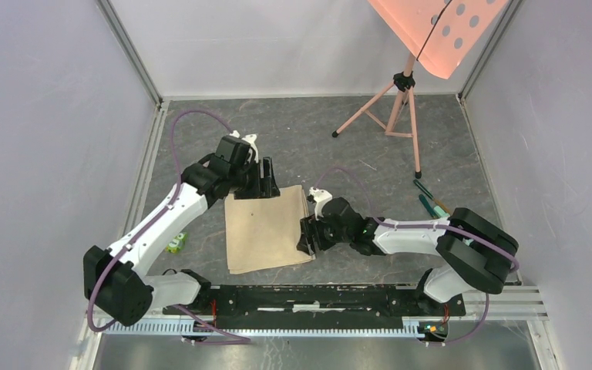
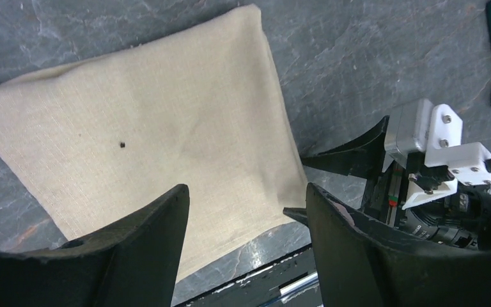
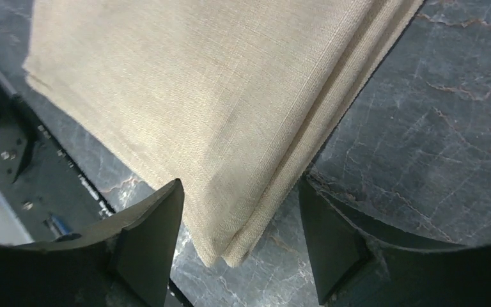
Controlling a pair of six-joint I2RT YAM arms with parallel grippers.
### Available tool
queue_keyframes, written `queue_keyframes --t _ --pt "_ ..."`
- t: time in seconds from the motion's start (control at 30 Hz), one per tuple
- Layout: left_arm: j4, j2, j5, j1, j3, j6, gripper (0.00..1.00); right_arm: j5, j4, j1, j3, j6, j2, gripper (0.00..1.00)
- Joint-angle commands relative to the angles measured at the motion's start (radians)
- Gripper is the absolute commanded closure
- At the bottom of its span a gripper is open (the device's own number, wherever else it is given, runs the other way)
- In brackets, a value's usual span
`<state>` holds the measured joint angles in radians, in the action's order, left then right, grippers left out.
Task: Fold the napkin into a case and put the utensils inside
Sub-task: Smooth out the lower triangle-folded napkin at the center of the board.
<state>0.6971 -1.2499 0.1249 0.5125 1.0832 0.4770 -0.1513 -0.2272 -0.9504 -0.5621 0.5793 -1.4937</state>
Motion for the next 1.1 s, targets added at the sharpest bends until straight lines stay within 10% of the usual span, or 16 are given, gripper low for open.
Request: queue_keyframes --t 0.0,0.67,0.8,0.9,1.07 --pt "-0.065 0.033 0.035 -0.004 -0.055 0.024 0.26 0.236 0.213 -0.071 -0.007 0.011 -0.037 0.31" --pt "-0.397 -0.616 0.205 -0.003 0.183 0.157 0.59 0.196 0.063 0.002 0.186 -0.100 0.057 0.93" --pt "-0.417 -0.683 0.206 -0.002 0.204 0.159 0.63 0.187 0.071 0.006 0.185 -0.121 0.063 0.89" --pt "-0.417 -0.736 0.207 -0.003 0.228 0.154 0.64 0.154 0.073 0.003 0.175 -0.120 0.069 0.60" --pt "-0.390 -0.775 0.187 -0.004 0.266 0.135 0.65 0.132 0.090 -0.040 0.163 -0.104 0.104 0.43"
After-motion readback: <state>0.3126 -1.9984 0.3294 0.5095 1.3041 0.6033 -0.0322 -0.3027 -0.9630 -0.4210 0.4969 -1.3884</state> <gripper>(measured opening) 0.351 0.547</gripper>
